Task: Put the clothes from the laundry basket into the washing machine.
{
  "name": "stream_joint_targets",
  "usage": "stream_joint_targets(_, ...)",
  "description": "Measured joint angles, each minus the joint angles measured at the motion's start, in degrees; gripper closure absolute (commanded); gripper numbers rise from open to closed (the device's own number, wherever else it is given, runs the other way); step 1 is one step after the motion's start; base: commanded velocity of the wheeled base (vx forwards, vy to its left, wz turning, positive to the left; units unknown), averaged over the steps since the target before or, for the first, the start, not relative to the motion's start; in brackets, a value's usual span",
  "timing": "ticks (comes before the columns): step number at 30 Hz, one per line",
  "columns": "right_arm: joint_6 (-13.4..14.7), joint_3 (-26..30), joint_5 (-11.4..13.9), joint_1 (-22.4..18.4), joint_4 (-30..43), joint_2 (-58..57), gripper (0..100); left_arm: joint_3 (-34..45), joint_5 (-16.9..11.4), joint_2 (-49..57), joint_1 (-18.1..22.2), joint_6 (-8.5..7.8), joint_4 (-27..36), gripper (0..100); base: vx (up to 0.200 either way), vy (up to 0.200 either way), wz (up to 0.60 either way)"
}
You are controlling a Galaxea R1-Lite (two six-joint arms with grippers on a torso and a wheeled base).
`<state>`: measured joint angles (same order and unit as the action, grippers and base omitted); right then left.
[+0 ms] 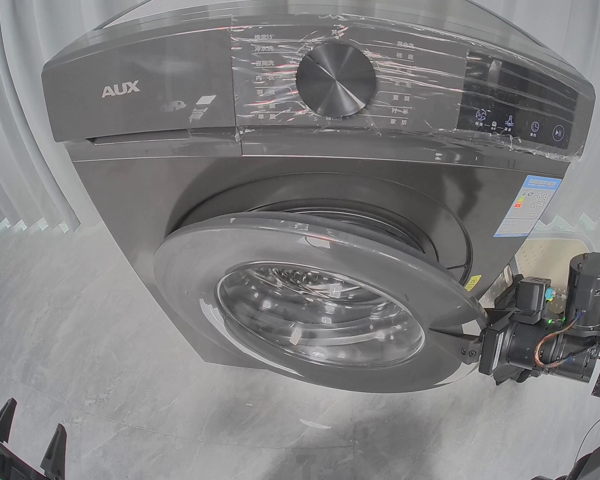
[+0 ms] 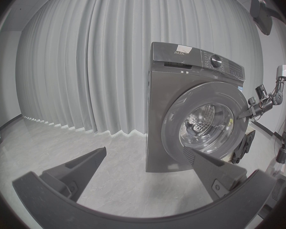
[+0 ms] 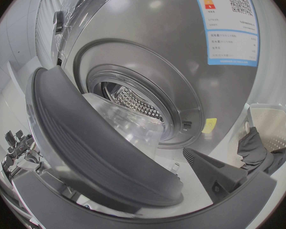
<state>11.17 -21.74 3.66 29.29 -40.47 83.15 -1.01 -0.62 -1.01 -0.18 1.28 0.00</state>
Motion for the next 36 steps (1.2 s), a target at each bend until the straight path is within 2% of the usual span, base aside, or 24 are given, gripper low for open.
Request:
stream_joint_targets(2, 0.0, 0.77, -0.05, 0.0, 0.07, -0.38, 0, 0.0, 0.02, 0.0, -0.02, -0.02, 0.0, 0, 0.0, 0.0, 0.0)
stream_joint_targets(11, 0.0, 1.9, -0.02, 0.83, -0.01, -1.54, 0, 0.0, -0.06, 0.0, 0.02, 0.05, 0.0, 0, -0.2, 0.0, 0.0)
stream_joint_targets(23, 0.11, 3.91, 0.04, 2.27, -0.04, -1.79, 0, 0.0, -0.04, 0.0, 0.02, -0.06, 0.0, 0, 0.0, 0.0, 0.0)
stream_joint_targets(32, 0.11, 3.24, 0.09, 2.49, -0.24, -1.21, 0, 0.0, -0.06, -0.02, -0.02, -0.05, 0.0, 0, -0.2, 0.0, 0.0)
stream_joint_targets(36, 0.32, 3.06, 0.2, 3.3, -0.26, 0.2, 0, 0.0, -0.09, 0.0, 0.02, -0.11, 0.0, 0, 0.0, 0.0, 0.0)
